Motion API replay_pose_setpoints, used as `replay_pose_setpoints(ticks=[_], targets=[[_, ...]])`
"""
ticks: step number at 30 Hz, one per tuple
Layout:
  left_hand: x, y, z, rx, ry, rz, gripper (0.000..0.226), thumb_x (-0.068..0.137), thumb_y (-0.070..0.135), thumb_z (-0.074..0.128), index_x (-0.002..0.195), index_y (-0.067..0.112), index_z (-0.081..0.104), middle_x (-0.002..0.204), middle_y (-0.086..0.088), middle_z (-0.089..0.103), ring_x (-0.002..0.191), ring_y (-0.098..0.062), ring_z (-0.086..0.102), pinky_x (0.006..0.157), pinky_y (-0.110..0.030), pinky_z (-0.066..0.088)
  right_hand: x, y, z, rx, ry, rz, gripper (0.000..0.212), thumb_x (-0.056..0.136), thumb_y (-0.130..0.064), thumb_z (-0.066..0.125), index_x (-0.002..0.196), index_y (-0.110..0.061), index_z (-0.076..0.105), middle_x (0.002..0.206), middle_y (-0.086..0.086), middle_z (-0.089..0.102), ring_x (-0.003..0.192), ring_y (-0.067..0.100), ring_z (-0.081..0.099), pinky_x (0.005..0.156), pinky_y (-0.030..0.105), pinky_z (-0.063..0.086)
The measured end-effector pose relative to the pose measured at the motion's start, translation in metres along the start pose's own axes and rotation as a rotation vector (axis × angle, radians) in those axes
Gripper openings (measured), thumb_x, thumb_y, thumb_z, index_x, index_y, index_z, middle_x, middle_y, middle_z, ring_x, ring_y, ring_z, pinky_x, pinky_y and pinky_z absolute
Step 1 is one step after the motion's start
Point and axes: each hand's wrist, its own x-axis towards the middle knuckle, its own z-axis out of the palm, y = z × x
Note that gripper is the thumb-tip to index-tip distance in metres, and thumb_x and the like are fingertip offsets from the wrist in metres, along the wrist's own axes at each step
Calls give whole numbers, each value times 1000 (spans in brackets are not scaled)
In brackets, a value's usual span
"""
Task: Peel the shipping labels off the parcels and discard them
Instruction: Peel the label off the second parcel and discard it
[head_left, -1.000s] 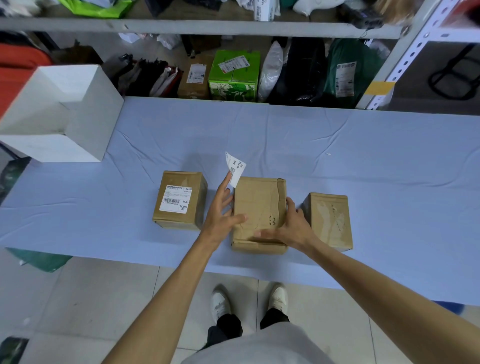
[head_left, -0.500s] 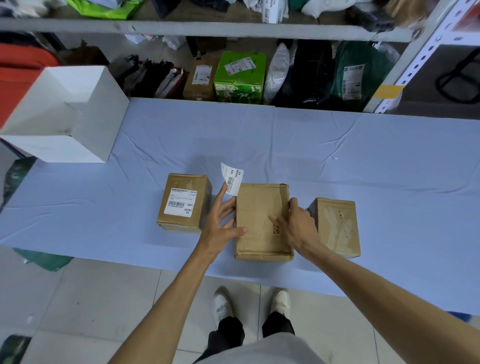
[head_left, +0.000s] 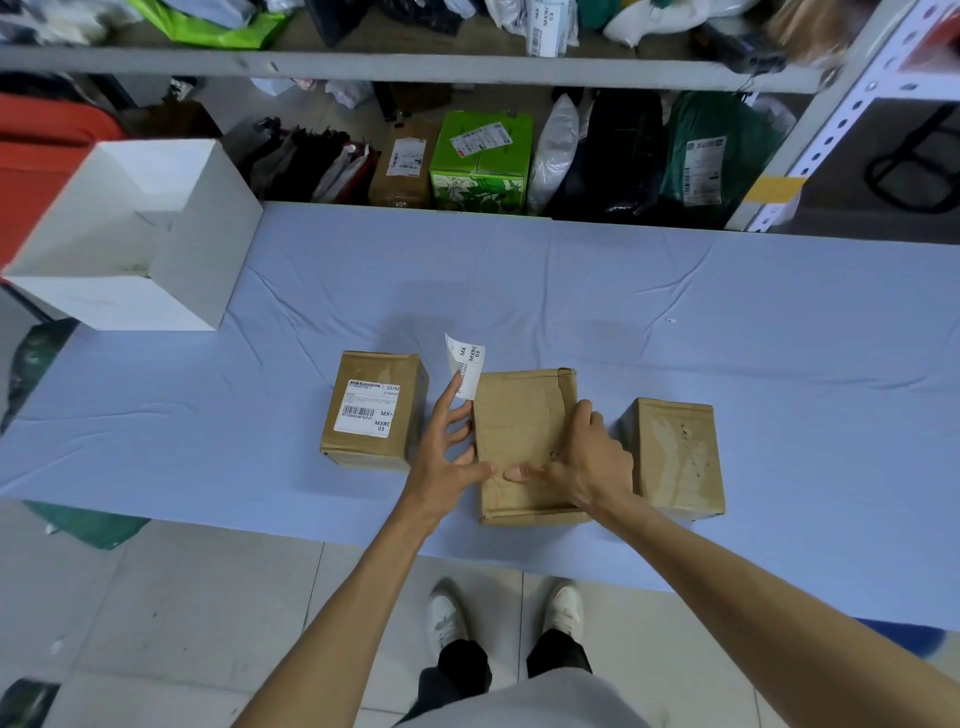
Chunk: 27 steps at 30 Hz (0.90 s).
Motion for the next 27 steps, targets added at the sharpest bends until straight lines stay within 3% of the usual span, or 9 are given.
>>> replay_pose_setpoints(ticks=[5,7,9,13,15,18,22,25,27], targets=[[0,2,-1,15,-5,4,110,67,-14,75,138,55,28,140,-3,45,128,-17,48,93,-24,51,2,4,-10,25,94,-18,57,85,-63,56,103,-11,40,97,8,63,87,33,62,71,44,53],[-1,3,1,16,-8,2,110,68,-14,75,138,55,27,142,-4,43,130,-18,47,96,-28,50,3,6,-11,47,102,-22,53,87,-62,52,99,-12,39,94,8,62,87,32,63,71,44,53],[-2,3,1,6,-15,-1,110,68,-14,75,139,55,27,143,-5,43,131,-18,46,98,-30,49,0,5,-9,91,72,9,71,73,-74,58,105,-13,39,102,6,61,92,31,62,72,41,52],[-3,4,2,17,-25,9,112,63,-2,84,143,52,26,139,-2,47,129,-15,48,94,-21,50,-6,-4,4,63,-15,82,142,16,-101,49,126,-14,29,125,4,47,110,29,57,80,41,50],[-4,5,2,13,-26,12,113,62,-1,85,143,51,26,138,-2,48,128,-15,49,91,-18,51,-4,-5,9,78,-4,107,150,7,-101,45,129,-15,25,130,4,45,114,29,56,81,42,50],[-4,5,1,16,-14,11,113,63,-1,85,143,52,26,137,-3,49,127,-14,50,92,-20,51,-1,-4,12,101,35,101,137,18,-95,58,126,-16,26,126,4,48,110,30,58,78,42,49],[-4,2,-1,8,7,13,107,71,-12,73,143,51,27,135,2,53,126,-13,52,91,-20,51,6,-1,2,180,58,69,93,47,-75,77,108,-18,35,108,4,55,97,29,59,73,39,48],[-4,0,-5,9,16,6,109,72,-17,68,146,49,22,138,2,51,127,-12,51,95,-23,51,9,4,-8,248,109,2,55,80,-61,63,94,-14,40,91,7,62,83,30,62,70,43,54],[-3,1,-7,7,14,1,111,73,-18,68,147,48,18,141,2,49,129,-12,49,98,-28,49,6,4,-10,236,105,-35,54,81,-61,61,95,-13,40,94,8,63,83,29,62,71,45,54]])
